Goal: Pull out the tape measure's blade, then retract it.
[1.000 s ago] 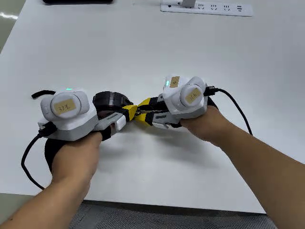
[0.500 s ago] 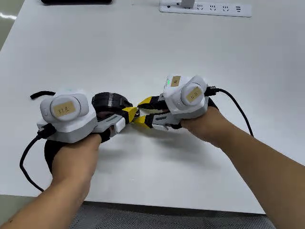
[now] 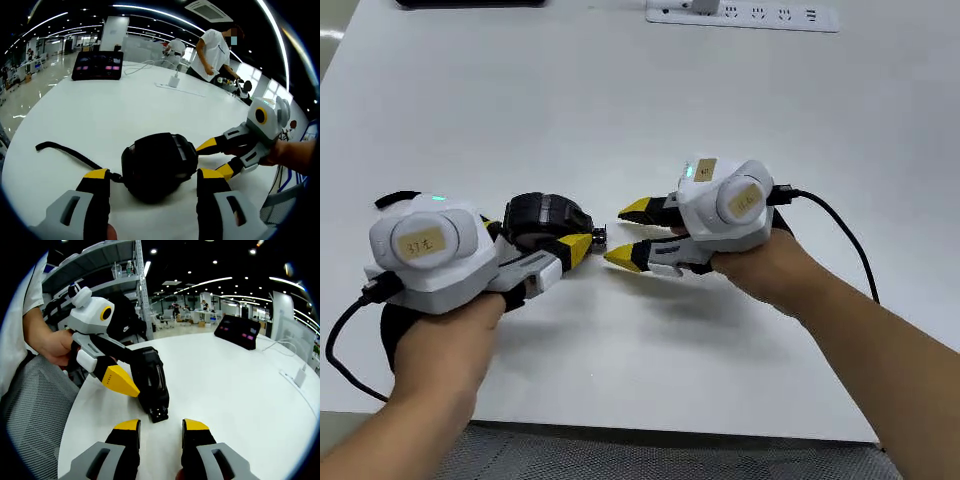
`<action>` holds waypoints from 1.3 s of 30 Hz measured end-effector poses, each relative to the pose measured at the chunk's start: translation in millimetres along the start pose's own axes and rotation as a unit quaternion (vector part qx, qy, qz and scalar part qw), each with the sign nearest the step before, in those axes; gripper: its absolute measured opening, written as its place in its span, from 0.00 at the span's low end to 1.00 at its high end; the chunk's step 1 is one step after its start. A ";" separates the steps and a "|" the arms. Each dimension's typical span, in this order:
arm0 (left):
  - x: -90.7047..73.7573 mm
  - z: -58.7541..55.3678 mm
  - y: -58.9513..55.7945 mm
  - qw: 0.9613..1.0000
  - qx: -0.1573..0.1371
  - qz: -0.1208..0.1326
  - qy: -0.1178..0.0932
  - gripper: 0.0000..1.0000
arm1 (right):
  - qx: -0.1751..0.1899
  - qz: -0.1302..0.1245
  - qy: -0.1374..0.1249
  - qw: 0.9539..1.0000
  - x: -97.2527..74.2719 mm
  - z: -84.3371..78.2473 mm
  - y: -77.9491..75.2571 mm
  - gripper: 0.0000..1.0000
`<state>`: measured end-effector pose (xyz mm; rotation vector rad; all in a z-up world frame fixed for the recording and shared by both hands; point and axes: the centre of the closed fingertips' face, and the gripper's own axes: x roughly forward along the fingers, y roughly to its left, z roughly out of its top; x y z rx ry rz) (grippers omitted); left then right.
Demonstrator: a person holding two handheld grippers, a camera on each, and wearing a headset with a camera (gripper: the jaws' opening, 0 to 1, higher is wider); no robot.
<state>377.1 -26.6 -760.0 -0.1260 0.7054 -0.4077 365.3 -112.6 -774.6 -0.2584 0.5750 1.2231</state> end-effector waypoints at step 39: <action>-58.4 -22.3 4.2 0.984 0.159 -0.081 0.020 0.73 | 0.057 -0.105 0.009 0.993 -109.9 -43.1 9.5 0.47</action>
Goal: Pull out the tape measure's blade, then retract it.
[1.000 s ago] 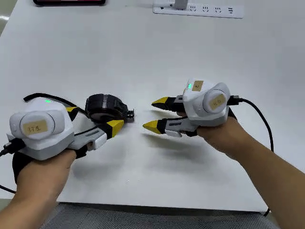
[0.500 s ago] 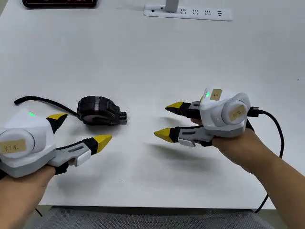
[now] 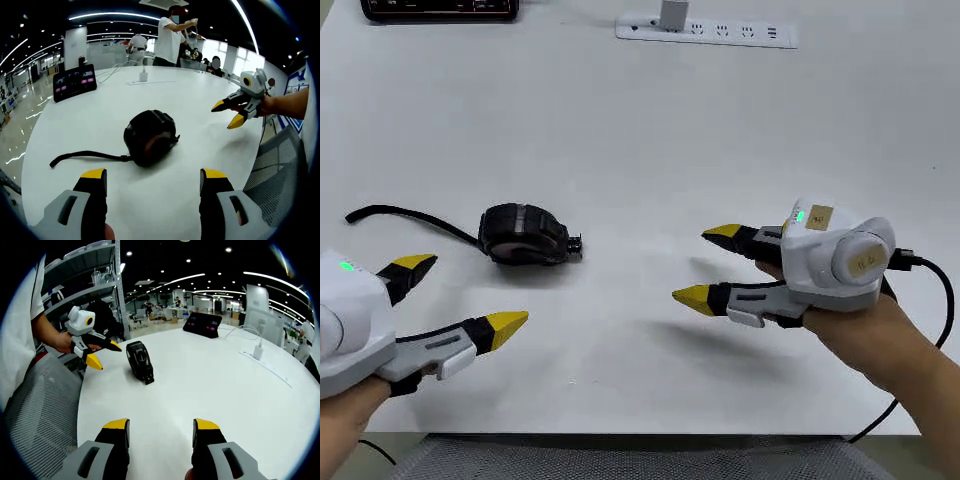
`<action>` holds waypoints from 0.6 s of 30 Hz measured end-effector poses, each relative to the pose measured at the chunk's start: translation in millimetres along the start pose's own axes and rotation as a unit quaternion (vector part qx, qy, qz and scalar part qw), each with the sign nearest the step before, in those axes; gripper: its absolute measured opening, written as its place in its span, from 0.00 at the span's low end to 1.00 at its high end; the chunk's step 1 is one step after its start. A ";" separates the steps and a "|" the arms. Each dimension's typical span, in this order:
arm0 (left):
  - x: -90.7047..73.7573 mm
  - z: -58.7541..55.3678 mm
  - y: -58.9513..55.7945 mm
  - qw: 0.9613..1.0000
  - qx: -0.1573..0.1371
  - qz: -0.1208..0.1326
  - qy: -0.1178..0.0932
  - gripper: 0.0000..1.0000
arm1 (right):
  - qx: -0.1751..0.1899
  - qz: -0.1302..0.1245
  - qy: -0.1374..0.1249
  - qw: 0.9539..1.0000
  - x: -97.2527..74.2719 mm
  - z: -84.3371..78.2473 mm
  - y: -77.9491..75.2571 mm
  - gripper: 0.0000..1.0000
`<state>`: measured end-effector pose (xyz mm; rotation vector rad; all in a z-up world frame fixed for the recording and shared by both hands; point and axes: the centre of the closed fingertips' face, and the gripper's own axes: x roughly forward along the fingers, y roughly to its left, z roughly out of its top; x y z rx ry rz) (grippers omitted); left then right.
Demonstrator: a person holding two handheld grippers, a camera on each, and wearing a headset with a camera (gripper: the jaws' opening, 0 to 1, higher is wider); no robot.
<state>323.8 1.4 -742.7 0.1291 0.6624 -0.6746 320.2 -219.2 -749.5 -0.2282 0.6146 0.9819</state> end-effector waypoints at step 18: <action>-13.8 -9.9 -2.6 0.998 0.039 -0.039 0.021 0.81 | 0.025 -0.025 0.012 0.999 -34.9 -25.0 2.1 0.53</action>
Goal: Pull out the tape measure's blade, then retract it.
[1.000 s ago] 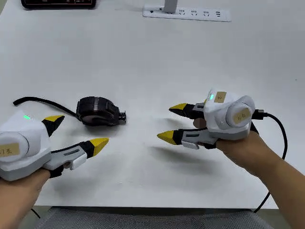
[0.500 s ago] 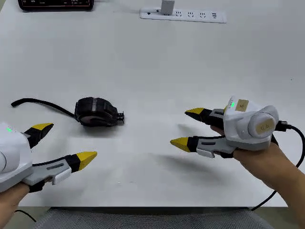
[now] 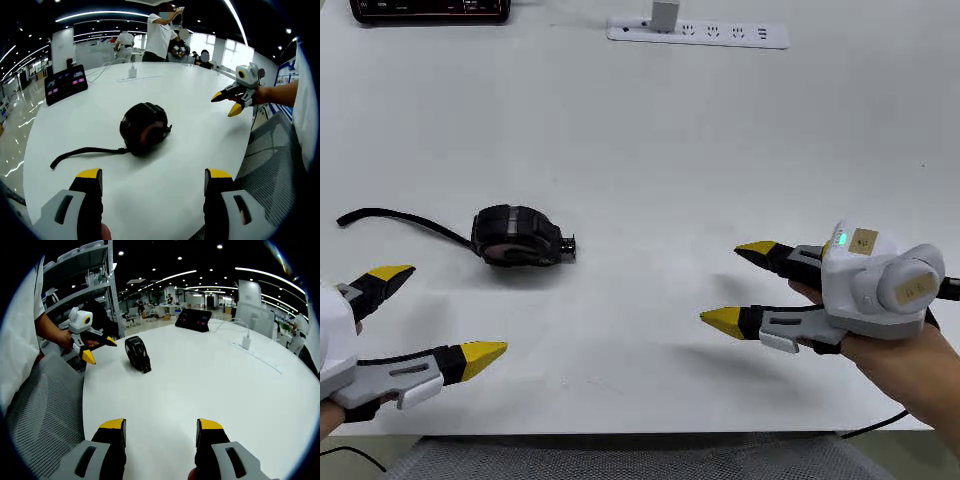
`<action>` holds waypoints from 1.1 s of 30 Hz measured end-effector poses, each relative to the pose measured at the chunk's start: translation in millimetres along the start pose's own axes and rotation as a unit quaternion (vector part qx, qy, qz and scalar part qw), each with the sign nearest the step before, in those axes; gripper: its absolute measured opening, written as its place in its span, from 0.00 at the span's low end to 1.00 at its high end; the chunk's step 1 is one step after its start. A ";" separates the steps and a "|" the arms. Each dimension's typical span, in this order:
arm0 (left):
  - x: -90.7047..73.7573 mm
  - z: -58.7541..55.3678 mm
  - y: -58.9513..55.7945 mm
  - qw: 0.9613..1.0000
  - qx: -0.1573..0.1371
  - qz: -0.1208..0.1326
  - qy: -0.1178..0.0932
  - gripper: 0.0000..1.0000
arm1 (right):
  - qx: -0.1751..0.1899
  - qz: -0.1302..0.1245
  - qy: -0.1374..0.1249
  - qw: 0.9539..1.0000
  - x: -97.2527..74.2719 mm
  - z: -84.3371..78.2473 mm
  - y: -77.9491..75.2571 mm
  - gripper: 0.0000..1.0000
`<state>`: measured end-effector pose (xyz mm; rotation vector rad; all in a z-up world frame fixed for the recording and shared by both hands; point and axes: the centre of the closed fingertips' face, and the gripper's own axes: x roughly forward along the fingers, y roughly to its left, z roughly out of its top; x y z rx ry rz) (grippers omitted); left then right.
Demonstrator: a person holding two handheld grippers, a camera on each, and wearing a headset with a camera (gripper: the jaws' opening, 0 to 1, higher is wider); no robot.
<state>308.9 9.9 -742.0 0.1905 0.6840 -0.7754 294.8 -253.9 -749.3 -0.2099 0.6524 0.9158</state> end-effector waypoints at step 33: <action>-2.6 -4.8 -3.2 0.995 0.090 -0.026 0.019 0.86 | 0.006 -0.040 0.031 0.999 -45.9 -37.5 11.2 0.68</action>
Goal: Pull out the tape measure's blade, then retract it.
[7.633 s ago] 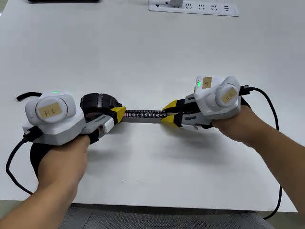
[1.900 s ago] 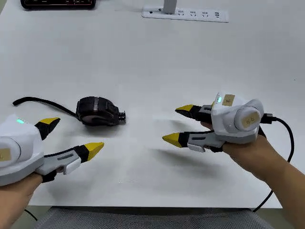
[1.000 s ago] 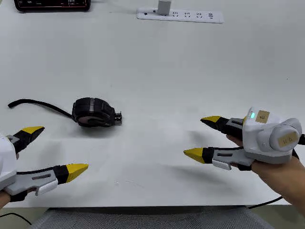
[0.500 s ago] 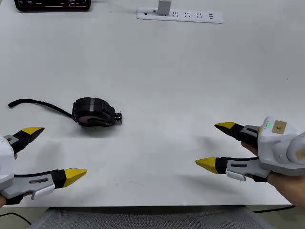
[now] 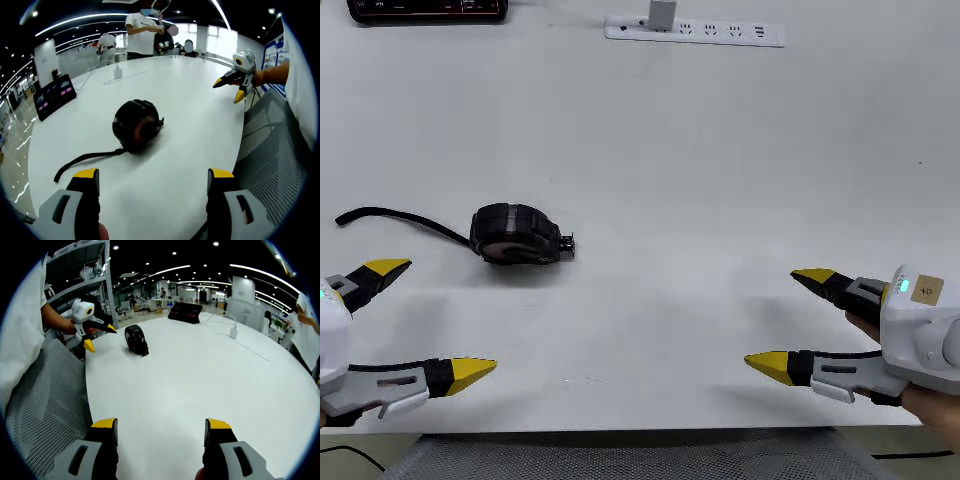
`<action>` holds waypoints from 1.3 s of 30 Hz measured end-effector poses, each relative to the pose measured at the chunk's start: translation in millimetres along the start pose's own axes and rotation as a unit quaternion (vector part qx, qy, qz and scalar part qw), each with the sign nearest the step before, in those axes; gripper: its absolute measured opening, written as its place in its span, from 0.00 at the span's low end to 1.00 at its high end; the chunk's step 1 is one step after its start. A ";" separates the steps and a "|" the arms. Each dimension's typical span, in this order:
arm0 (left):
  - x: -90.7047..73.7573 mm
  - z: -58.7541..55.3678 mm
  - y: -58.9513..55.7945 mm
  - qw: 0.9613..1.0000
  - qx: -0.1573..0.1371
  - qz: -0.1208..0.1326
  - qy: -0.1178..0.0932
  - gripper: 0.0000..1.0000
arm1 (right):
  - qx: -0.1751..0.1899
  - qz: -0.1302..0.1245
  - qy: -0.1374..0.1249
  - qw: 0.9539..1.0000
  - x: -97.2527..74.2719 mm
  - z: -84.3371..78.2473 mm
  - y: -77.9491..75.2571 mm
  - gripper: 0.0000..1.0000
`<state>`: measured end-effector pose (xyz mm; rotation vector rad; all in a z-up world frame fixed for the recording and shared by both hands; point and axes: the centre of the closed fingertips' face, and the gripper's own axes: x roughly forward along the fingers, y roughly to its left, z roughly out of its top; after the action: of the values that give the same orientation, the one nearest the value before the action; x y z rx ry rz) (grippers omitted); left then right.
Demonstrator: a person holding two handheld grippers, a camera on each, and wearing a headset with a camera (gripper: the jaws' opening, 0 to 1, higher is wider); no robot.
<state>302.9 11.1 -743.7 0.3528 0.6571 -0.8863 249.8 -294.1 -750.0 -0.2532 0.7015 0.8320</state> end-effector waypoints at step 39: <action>3.9 12.0 -4.6 0.999 0.001 -0.012 -0.032 0.91 | 0.024 0.010 -0.032 0.999 4.4 7.8 3.2 0.74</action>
<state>305.6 -0.5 -737.4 0.3182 0.6026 -0.9178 253.1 -285.7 -746.8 -0.1758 0.6637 0.8387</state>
